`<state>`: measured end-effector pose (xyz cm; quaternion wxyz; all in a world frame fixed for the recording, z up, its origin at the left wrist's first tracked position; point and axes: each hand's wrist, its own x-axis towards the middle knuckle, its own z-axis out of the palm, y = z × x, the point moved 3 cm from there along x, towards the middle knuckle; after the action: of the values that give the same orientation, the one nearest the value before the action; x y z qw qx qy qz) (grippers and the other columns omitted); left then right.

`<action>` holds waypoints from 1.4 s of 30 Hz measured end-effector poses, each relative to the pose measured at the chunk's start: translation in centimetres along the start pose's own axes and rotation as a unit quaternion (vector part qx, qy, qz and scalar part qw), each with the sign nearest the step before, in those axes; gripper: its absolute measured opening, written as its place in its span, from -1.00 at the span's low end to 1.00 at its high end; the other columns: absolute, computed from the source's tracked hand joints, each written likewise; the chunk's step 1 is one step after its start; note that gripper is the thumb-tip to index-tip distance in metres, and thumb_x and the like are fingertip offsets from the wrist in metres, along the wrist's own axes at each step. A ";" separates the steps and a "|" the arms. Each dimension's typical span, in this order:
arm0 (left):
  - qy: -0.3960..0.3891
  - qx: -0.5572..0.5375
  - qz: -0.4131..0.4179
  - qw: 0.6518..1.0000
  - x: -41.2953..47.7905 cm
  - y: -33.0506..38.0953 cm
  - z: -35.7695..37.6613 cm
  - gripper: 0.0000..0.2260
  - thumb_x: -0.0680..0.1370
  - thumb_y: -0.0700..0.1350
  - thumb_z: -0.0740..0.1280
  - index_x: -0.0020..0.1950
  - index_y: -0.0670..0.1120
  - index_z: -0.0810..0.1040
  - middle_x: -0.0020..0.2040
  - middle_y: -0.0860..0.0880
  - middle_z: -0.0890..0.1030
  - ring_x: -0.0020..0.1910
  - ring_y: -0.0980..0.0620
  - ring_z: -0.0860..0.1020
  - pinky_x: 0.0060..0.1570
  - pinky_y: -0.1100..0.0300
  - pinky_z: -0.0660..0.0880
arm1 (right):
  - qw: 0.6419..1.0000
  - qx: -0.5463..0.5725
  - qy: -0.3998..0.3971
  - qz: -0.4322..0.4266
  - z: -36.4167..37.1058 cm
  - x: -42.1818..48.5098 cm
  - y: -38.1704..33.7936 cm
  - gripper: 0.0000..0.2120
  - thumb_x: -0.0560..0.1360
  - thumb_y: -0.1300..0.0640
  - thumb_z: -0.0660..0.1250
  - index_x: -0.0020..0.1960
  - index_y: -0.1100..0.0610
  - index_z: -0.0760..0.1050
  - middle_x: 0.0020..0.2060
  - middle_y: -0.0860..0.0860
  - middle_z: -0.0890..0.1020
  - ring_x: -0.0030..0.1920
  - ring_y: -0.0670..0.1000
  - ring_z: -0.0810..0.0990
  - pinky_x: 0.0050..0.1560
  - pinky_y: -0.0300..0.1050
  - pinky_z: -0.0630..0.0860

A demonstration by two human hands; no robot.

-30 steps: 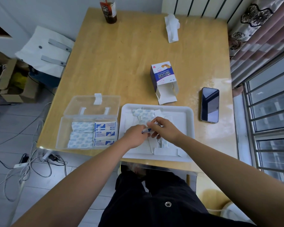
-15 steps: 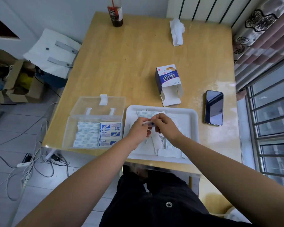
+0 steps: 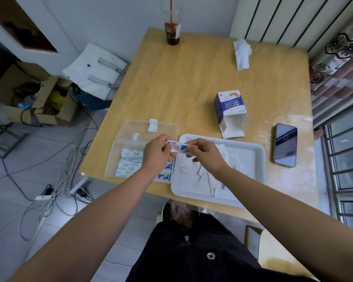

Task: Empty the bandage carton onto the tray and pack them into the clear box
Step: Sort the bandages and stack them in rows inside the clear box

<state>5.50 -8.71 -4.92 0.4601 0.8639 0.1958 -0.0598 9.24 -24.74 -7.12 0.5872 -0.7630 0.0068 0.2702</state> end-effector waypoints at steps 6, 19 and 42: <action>-0.054 -0.067 -0.070 0.994 -0.3 -3.8 -3.7 -0.91 0.59 -0.25 0.24 -0.04 -0.09 0.51 -0.24 -0.16 0.64 -0.41 0.04 0.58 -0.36 0.22 0.55 | 0.993 -0.110 -0.021 -0.033 3.6 0.6 -1.1 -0.89 0.49 0.28 0.38 -0.03 0.14 0.65 -0.18 0.12 0.69 -0.25 -0.03 0.58 -0.19 -0.17 0.54; -0.107 0.062 -0.173 0.977 0.3 -8.1 -5.5 -0.93 0.47 -0.13 0.43 -0.07 -0.03 0.67 -0.18 0.00 0.63 -0.29 -0.02 0.59 -0.25 0.24 0.48 | 0.978 -0.187 0.052 -0.069 6.0 0.4 -2.2 -0.89 0.49 0.22 0.34 -0.09 0.05 0.62 -0.22 -0.08 0.59 -0.32 -0.11 0.46 -0.23 -0.30 0.43; -0.024 0.323 -0.060 0.944 -0.7 -6.3 -3.5 -0.78 0.55 -0.09 0.24 -0.29 -0.07 0.48 -0.38 -0.01 0.51 -0.35 -0.03 0.46 -0.43 0.23 0.26 | 0.995 -0.098 0.035 0.002 4.7 -0.4 0.4 -0.89 0.54 0.25 0.26 0.03 0.17 0.53 -0.22 0.00 0.52 -0.29 0.00 0.53 -0.37 -0.35 0.44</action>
<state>2.13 -2.90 -7.55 0.1564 0.9512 0.2065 -0.1677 6.86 -20.78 -8.11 0.5085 -0.8258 0.0027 0.2441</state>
